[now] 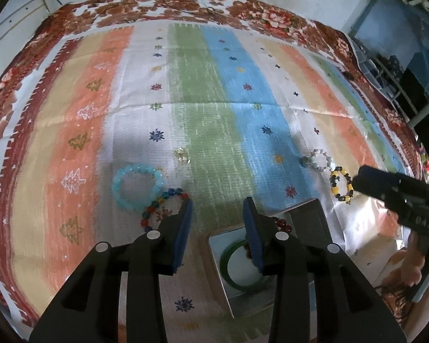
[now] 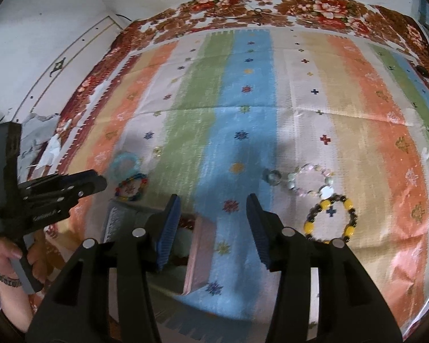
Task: Organize jewelry
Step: 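Release the green bangle and red bracelet into the tin with both tools, then grasp the small gold charm with the left tool while the right tool grasps the silver ring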
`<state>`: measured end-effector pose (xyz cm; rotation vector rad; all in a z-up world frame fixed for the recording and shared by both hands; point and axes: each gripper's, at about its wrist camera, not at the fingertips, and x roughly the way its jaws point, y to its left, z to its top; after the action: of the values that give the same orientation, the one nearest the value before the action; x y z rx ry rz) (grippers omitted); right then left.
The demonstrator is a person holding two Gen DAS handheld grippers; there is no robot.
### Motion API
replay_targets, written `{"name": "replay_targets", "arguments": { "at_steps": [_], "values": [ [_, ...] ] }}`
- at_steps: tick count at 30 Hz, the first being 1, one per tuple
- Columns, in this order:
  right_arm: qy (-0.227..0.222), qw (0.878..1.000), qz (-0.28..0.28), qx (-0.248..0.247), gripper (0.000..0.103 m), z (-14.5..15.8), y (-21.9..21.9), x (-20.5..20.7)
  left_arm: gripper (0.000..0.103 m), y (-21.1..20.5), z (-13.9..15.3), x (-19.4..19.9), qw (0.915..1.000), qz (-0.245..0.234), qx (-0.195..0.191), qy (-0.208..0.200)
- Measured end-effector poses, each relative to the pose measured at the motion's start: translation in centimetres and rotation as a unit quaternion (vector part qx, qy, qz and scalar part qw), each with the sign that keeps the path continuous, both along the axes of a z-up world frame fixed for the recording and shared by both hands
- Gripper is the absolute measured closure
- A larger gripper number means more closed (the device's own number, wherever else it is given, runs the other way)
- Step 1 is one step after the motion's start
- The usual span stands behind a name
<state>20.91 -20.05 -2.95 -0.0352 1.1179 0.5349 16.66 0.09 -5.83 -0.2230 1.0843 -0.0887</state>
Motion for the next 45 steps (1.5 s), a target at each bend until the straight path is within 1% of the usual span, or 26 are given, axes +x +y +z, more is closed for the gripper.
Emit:
{"name": "replay_targets", "arguments": {
  "at_steps": [5, 10, 14, 16, 18, 21, 23, 31, 37, 42, 43, 45],
  "values": [
    [0.014, 1.000, -0.010, -0.019, 0.054, -1.3, -0.3, 1.5, 0.067, 0.1, -0.3, 1.9, 0.9998, 0.000, 0.016, 0.008],
    [0.035, 0.999, -0.009, -0.038, 0.054, -2.8, -0.1, 2.9, 0.067, 0.0, -0.8, 3.5, 0.9995, 0.002, 0.023, 0.019],
    [0.053, 0.997, -0.016, -0.050, 0.053, -4.0, -0.1, 4.4, 0.067, 0.1, -1.8, 4.6, 0.9990, 0.004, 0.026, 0.035],
    [0.066, 0.996, -0.021, -0.051, 0.053, -4.7, -0.1, 5.3, 0.067, 0.3, -2.4, 5.2, 0.9986, 0.008, 0.029, 0.044],
    [0.094, 0.995, -0.016, -0.041, 0.053, -5.8, -0.1, 6.3, 0.067, 0.6, -2.9, 6.0, 0.9980, 0.014, 0.032, 0.053],
    [0.104, 0.993, -0.016, -0.061, 0.053, -7.0, 0.2, 7.3, 0.067, 0.9, -3.6, 6.9, 0.9970, 0.023, 0.038, 0.064],
    [0.114, 0.991, -0.020, -0.063, 0.053, -7.6, 0.1, 7.9, 0.067, 1.1, -4.1, 7.4, 0.9966, 0.023, 0.038, 0.070],
    [0.132, 0.988, -0.027, -0.075, 0.053, -9.2, 0.2, 9.6, 0.067, 1.2, -5.5, 9.2, 0.9944, 0.026, 0.050, 0.090],
    [0.141, 0.986, -0.028, -0.083, 0.053, -10.1, 0.3, 10.7, 0.067, 1.3, -6.0, 10.0, 0.9937, 0.022, 0.052, 0.097],
    [0.150, 0.984, -0.024, -0.094, 0.053, -11.1, 0.5, 10.9, 0.067, 1.4, -7.0, 10.7, 0.9920, 0.023, 0.055, 0.111],
    [0.150, 0.984, -0.024, -0.094, 0.053, -11.1, 0.5, 11.0, 0.067, 1.5, -7.3, 10.9, 0.9913, 0.023, 0.056, 0.117],
    [0.152, 0.984, -0.024, -0.089, 0.048, -11.1, 0.5, 11.1, 0.067, 1.7, -7.9, 11.2, 0.9902, 0.026, 0.057, 0.125]
  ]
}}
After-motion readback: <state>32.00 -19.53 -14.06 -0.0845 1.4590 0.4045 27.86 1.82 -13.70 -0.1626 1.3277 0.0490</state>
